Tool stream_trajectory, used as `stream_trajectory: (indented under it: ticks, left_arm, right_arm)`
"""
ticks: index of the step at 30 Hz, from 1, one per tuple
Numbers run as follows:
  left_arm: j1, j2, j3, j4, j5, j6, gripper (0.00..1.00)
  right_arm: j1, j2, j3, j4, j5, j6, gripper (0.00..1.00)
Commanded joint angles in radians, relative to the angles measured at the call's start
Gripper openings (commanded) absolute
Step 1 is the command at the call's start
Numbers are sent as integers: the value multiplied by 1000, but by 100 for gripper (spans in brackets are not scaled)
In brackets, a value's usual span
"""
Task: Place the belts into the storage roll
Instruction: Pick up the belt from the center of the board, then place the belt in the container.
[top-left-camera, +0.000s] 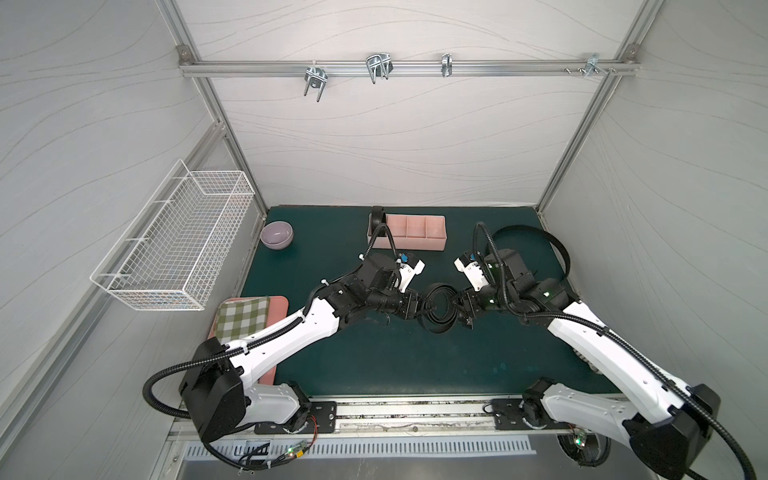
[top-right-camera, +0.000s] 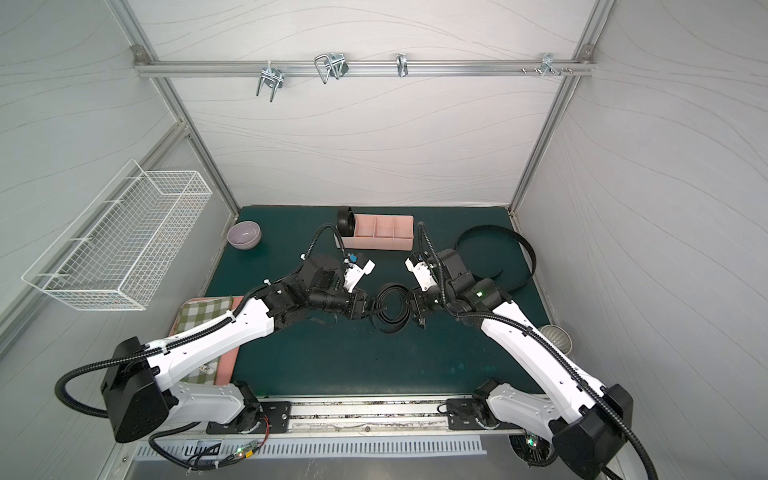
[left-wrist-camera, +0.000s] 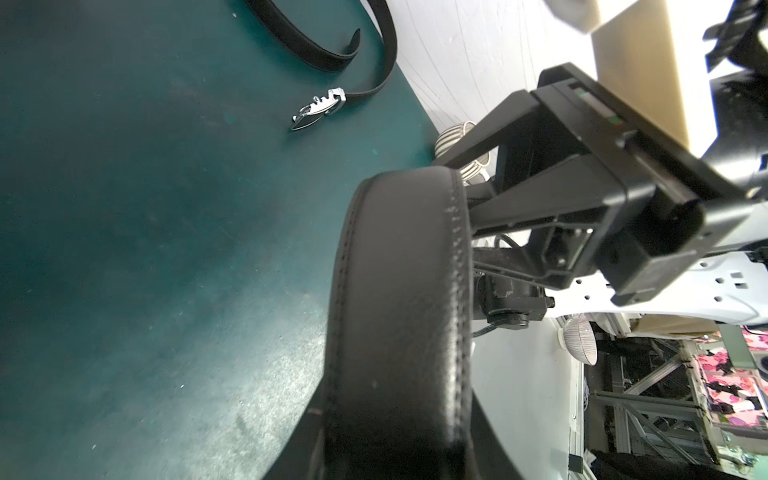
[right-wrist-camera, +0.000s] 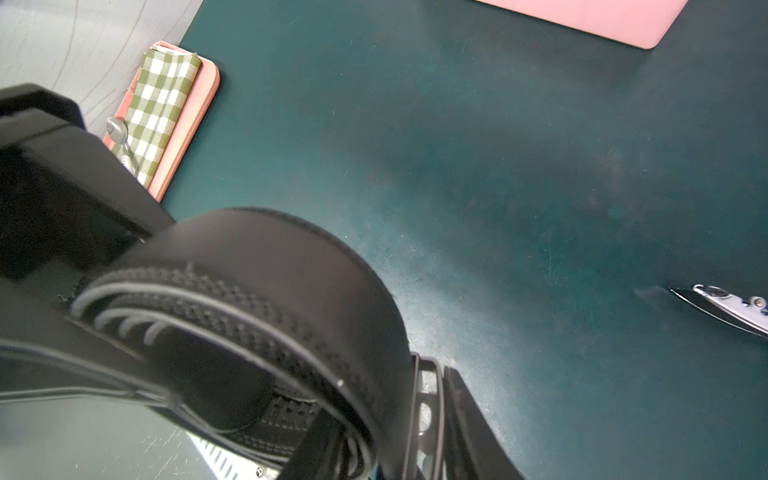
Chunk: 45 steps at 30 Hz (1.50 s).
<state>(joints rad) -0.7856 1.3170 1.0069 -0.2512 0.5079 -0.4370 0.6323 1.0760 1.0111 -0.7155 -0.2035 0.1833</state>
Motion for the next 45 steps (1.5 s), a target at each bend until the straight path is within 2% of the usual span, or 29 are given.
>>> stream_trajectory:
  ticks: [1, 6, 11, 16, 22, 27, 32, 38, 45]
  left_arm:
    - [-2, 13, 103, -48, -15, 69, 25]
    - [-3, 48, 233, -237, -52, 164, 23]
    - [-3, 91, 392, -442, -146, 262, 19]
    - [-3, 145, 527, -581, -250, 331, 15]
    - [0, 263, 690, -737, -369, 398, 11]
    - [0, 327, 740, -742, -461, 395, 4]
    - [-1, 344, 724, -660, -547, 407, 5]
    - [6, 397, 779, -682, -599, 452, 4]
    - [52, 399, 815, -627, -694, 465, 2]
  right_arm:
    - [-9, -33, -22, 65, -47, 28, 8]
    - [-12, -51, -79, 163, -59, 91, 9]
    - [-26, -59, -130, 226, -56, 140, 16]
    - [-68, -73, -169, 208, -42, 157, 48]
    - [-171, -135, -218, 161, -46, 174, 67]
    - [-229, -182, -255, 157, -74, 178, 69]
    - [-237, -210, -281, 161, -87, 182, 73]
    - [-240, -209, -293, 162, -96, 166, 76]
    - [-246, -206, -309, 183, -118, 175, 76]
